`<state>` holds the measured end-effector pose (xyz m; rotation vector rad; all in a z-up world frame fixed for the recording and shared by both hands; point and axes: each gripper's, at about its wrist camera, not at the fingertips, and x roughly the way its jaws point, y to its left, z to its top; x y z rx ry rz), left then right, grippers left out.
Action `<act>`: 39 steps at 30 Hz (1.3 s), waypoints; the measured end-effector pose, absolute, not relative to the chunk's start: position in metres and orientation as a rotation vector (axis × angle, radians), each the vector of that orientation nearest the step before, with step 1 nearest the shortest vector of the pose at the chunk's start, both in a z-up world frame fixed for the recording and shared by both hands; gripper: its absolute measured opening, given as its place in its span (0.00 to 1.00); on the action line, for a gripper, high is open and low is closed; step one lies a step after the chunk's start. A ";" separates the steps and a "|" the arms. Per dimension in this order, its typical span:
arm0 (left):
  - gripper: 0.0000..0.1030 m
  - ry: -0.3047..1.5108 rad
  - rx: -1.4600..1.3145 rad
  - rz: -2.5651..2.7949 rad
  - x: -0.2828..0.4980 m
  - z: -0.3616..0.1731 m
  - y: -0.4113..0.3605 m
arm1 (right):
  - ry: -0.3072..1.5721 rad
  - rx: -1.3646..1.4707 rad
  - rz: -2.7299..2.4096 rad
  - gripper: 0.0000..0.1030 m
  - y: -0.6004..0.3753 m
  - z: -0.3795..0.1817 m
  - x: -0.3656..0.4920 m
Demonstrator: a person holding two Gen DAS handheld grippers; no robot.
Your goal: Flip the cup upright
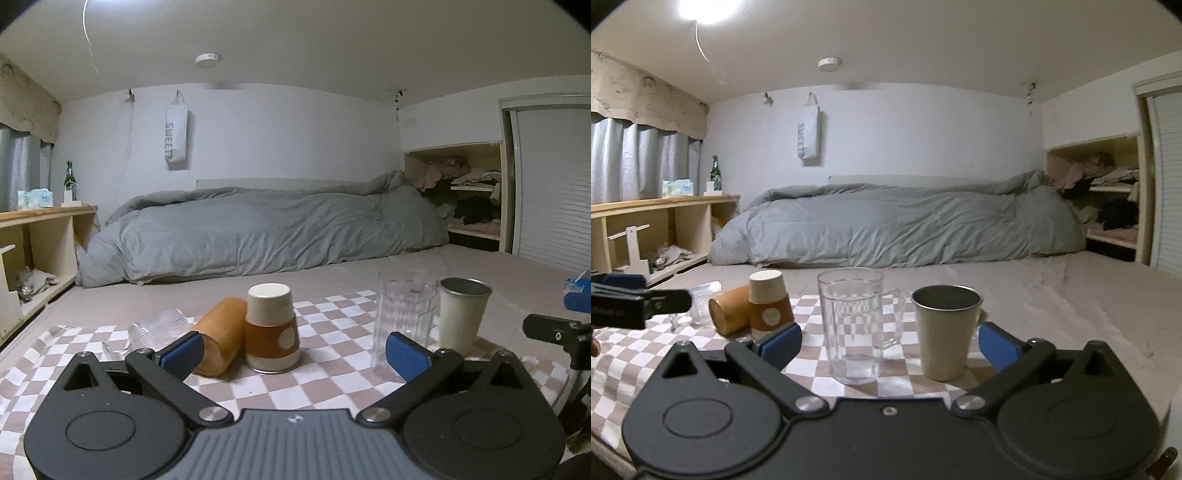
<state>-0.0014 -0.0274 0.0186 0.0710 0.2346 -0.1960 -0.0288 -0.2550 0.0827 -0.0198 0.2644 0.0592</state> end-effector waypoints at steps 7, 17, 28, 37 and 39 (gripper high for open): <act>1.00 0.241 0.044 -0.184 -0.001 0.001 -0.017 | 0.252 -0.045 0.013 1.00 -0.252 0.068 -0.027; 1.00 0.224 0.084 -0.168 -0.005 -0.007 -0.022 | 0.221 -0.043 -0.014 1.00 -0.246 0.056 -0.030; 1.00 0.222 0.076 -0.163 -0.008 -0.007 -0.024 | 0.236 -0.055 -0.013 1.00 -0.244 0.054 -0.030; 1.00 0.222 0.075 -0.163 -0.008 -0.006 -0.023 | 0.239 -0.070 -0.008 1.00 -0.242 0.053 -0.029; 1.00 0.223 0.076 -0.163 -0.009 -0.006 -0.023 | 0.240 -0.070 -0.007 1.00 -0.241 0.053 -0.029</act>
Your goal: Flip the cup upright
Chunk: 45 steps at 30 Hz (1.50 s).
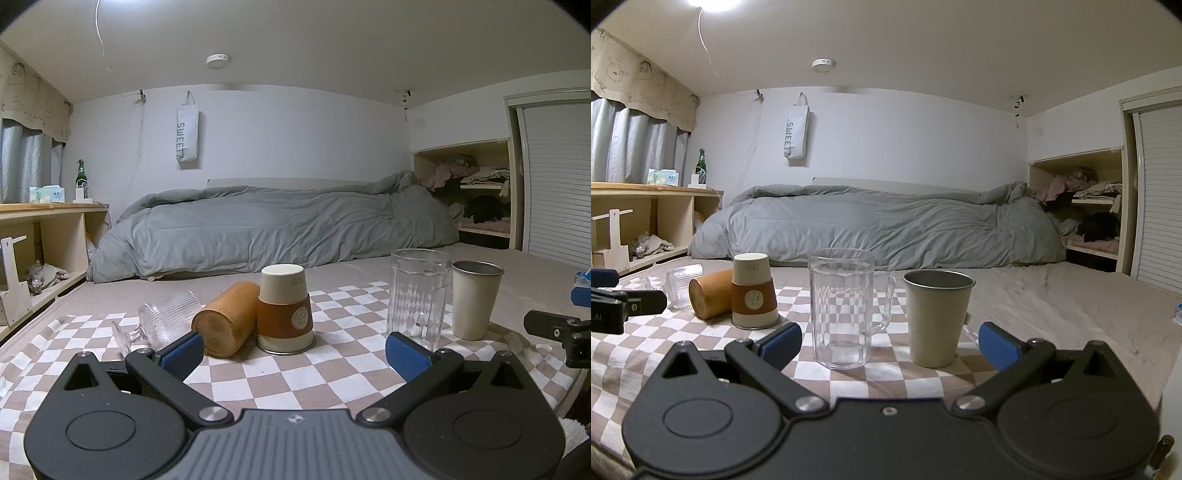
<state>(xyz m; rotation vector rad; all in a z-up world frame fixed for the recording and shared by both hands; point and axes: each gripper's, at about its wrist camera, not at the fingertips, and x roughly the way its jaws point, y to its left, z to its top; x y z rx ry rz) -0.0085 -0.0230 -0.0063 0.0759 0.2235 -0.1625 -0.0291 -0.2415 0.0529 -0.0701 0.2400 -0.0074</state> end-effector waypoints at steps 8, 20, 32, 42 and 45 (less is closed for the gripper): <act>1.00 0.225 0.076 -0.163 -0.009 -0.006 -0.023 | 0.244 -0.071 -0.003 1.00 -0.241 0.052 -0.029; 1.00 0.227 0.076 -0.163 -0.009 -0.006 -0.024 | 0.246 -0.072 0.000 1.00 -0.241 0.052 -0.029; 1.00 0.227 0.075 -0.164 -0.009 -0.006 -0.024 | 0.249 -0.076 0.002 1.00 -0.240 0.050 -0.029; 1.00 0.228 0.075 -0.164 -0.009 -0.007 -0.024 | 0.253 -0.079 0.006 1.00 -0.240 0.048 -0.028; 1.00 0.228 0.075 -0.163 -0.009 -0.007 -0.024 | 0.253 -0.079 0.005 1.00 -0.240 0.049 -0.028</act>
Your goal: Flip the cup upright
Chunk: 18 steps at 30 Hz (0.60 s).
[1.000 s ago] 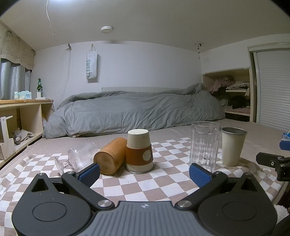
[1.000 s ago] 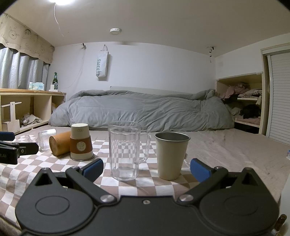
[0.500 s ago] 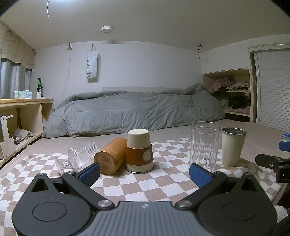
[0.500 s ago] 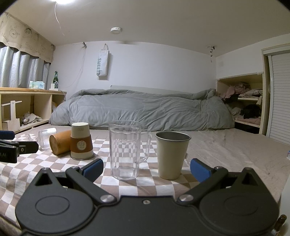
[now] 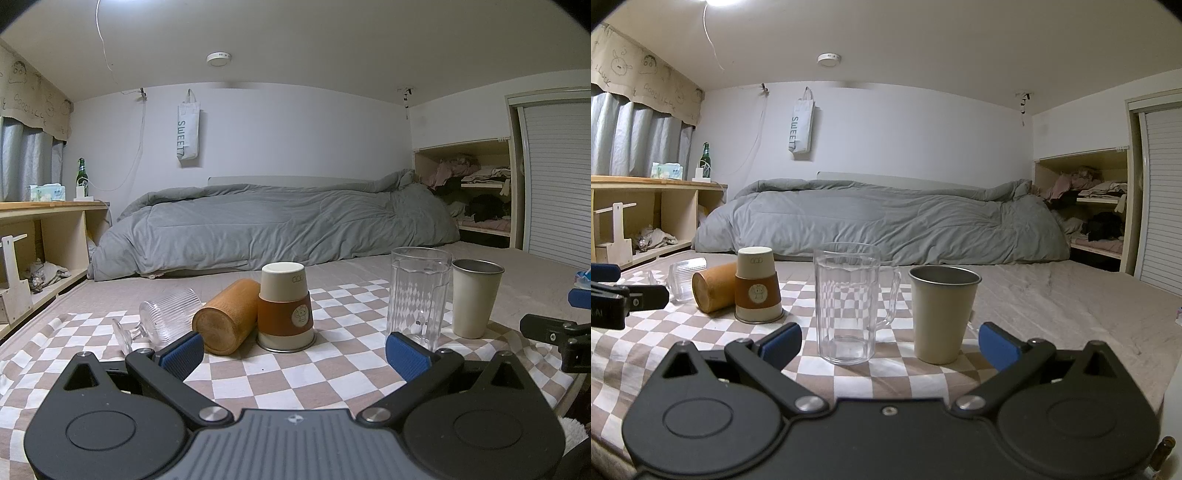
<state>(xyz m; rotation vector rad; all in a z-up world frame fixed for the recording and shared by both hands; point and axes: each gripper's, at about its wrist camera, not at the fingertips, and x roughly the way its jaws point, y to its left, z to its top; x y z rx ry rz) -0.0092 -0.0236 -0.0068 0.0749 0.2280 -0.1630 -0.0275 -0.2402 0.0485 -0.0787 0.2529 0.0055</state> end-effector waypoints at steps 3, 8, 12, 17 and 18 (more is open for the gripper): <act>1.00 0.228 0.075 -0.163 -0.009 -0.007 -0.024 | 0.253 -0.079 0.005 1.00 -0.240 0.049 -0.027; 1.00 0.228 0.075 -0.163 -0.009 -0.007 -0.023 | 0.255 -0.080 0.007 1.00 -0.240 0.049 -0.028; 1.00 0.228 0.075 -0.164 -0.009 -0.007 -0.023 | 0.257 -0.081 0.008 1.00 -0.241 0.048 -0.027; 1.00 0.228 0.075 -0.164 -0.009 -0.007 -0.023 | 0.258 -0.080 0.008 1.00 -0.240 0.048 -0.027; 1.00 0.228 0.075 -0.164 -0.009 -0.007 -0.023 | 0.259 -0.080 0.008 1.00 -0.240 0.048 -0.027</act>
